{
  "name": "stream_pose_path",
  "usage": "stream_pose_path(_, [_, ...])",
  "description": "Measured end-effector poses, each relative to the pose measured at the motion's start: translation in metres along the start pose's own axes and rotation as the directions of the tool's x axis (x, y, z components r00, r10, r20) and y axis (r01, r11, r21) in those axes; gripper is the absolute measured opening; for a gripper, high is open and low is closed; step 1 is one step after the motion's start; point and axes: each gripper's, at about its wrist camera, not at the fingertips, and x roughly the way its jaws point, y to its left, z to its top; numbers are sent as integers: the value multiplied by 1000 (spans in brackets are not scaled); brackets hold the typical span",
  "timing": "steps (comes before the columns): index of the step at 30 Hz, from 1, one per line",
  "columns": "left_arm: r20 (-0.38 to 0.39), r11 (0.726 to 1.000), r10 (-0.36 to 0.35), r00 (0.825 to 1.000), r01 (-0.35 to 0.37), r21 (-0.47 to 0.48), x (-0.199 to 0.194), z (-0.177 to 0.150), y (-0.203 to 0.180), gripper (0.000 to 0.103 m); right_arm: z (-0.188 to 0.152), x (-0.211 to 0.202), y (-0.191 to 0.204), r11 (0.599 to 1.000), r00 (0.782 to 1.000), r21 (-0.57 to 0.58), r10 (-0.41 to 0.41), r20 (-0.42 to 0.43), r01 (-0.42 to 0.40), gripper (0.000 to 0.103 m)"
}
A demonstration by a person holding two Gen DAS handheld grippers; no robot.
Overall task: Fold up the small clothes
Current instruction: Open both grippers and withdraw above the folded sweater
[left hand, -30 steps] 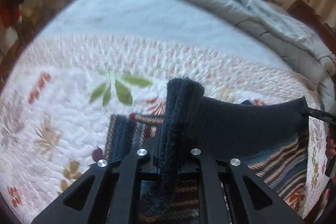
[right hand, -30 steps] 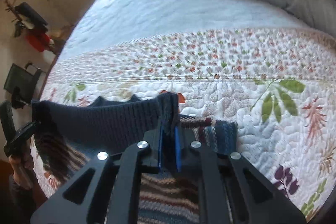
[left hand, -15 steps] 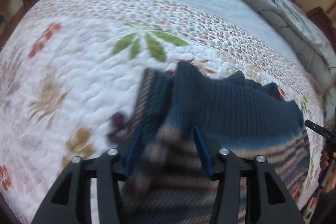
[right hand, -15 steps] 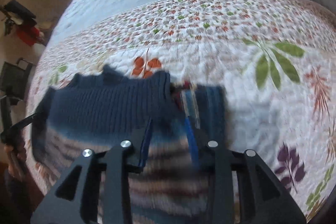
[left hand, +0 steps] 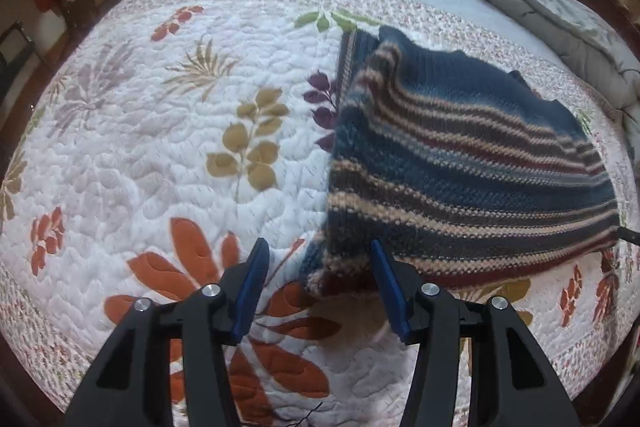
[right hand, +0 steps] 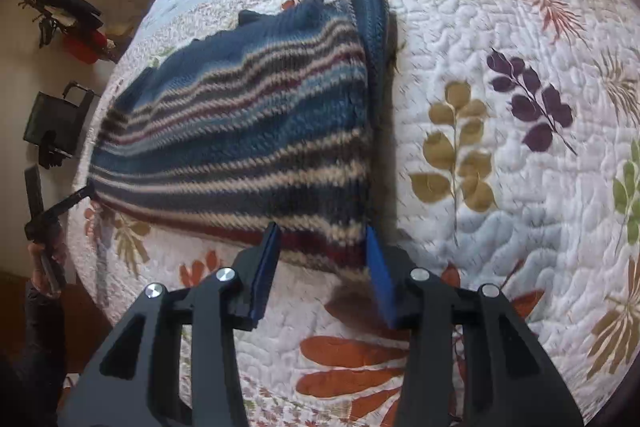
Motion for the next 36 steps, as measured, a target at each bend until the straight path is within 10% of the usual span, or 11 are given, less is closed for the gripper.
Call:
stream_pose_path(9, [-3,994,-93,996,93,54,7,-5,-20,13,-1,3,3,998,998,-1,70,4,-70,11])
stream_pose_path(23, [-49,997,20,999,-16,77,29,-7,-12,11,-11,8,-29,996,994,52,-72,-79,76,7])
stream_pose_path(27, [-49,998,-9,999,12,61,13,-6,-13,19,-9,-4,-23,998,998,40,-44,-49,46,15])
stream_pose_path(31, [-20,998,-65,998,66,8,-9,-3,-3,67,-6,-23,-22,999,1000,50,-1,-11,1,45])
stream_pose_path(36, [-48,998,-64,997,63,-19,1,7,6,71,6,-18,-27,994,999,95,54,-5,-53,59])
